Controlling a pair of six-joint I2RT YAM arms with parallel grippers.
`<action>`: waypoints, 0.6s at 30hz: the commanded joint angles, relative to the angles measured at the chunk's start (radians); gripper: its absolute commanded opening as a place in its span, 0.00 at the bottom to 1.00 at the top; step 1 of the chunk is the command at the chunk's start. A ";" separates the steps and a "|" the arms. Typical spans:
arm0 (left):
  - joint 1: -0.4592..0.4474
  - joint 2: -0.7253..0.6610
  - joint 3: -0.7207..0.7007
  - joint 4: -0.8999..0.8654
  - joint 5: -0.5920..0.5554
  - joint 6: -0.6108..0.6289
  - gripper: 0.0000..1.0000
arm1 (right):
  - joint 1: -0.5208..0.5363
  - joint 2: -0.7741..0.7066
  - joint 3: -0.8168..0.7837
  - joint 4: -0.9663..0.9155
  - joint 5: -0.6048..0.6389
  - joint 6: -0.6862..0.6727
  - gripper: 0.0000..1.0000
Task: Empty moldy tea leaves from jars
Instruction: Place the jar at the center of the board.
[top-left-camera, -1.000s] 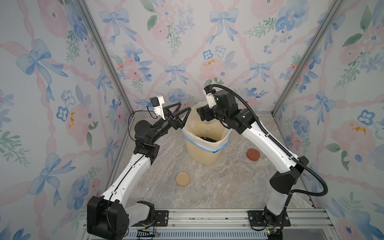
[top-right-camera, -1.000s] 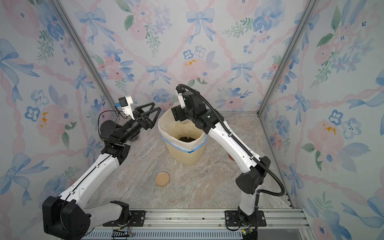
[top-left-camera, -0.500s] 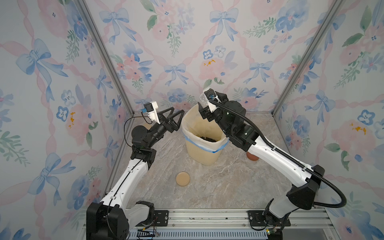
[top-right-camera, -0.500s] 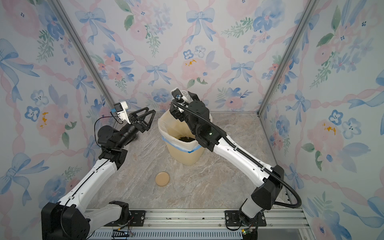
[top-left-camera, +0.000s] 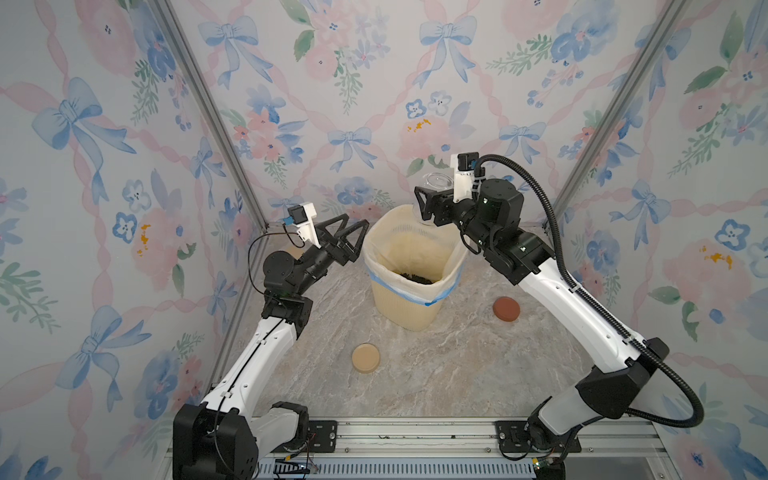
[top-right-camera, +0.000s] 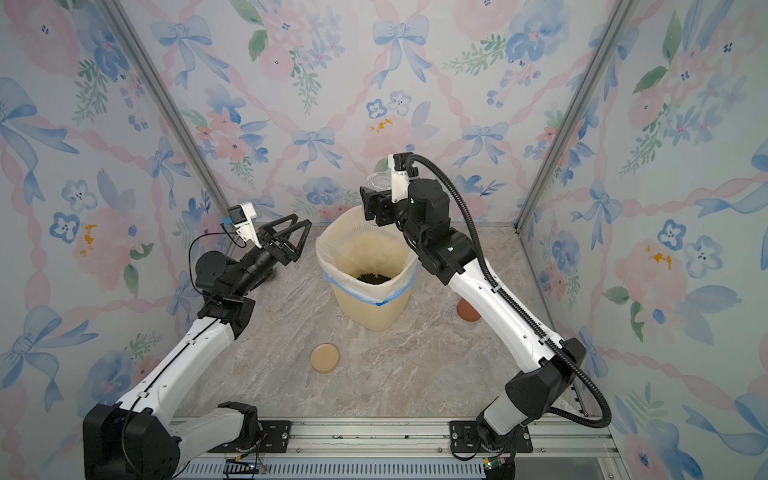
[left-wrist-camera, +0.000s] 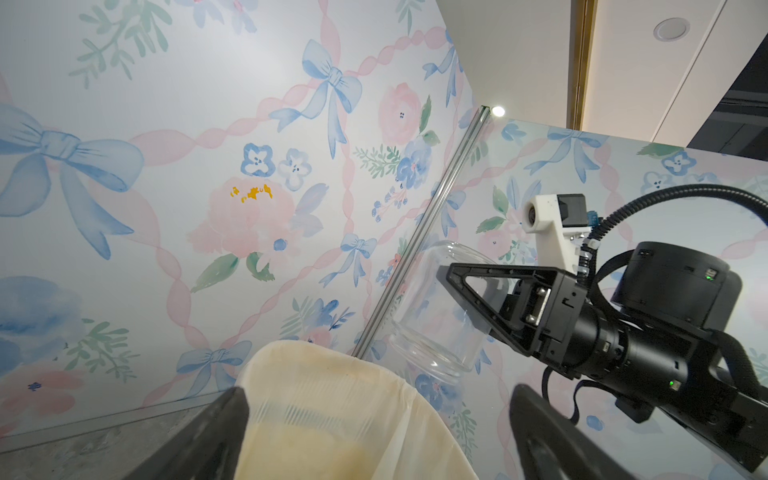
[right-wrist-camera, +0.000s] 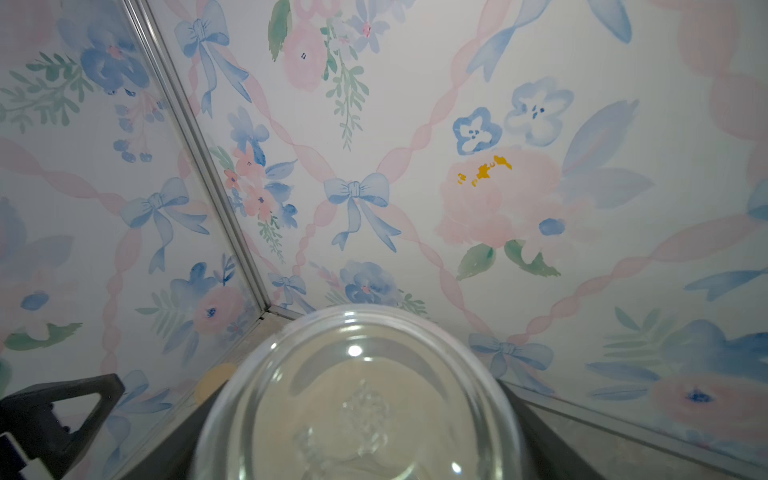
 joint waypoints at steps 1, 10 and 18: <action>-0.017 0.005 0.005 0.040 0.050 0.082 0.98 | -0.021 -0.051 -0.012 -0.024 -0.105 0.236 0.75; -0.116 0.051 0.067 0.040 0.185 0.349 0.98 | -0.072 -0.039 0.016 -0.072 -0.195 0.531 0.76; -0.218 0.112 0.095 0.040 0.087 0.569 0.98 | -0.110 -0.081 -0.068 0.007 -0.225 0.750 0.75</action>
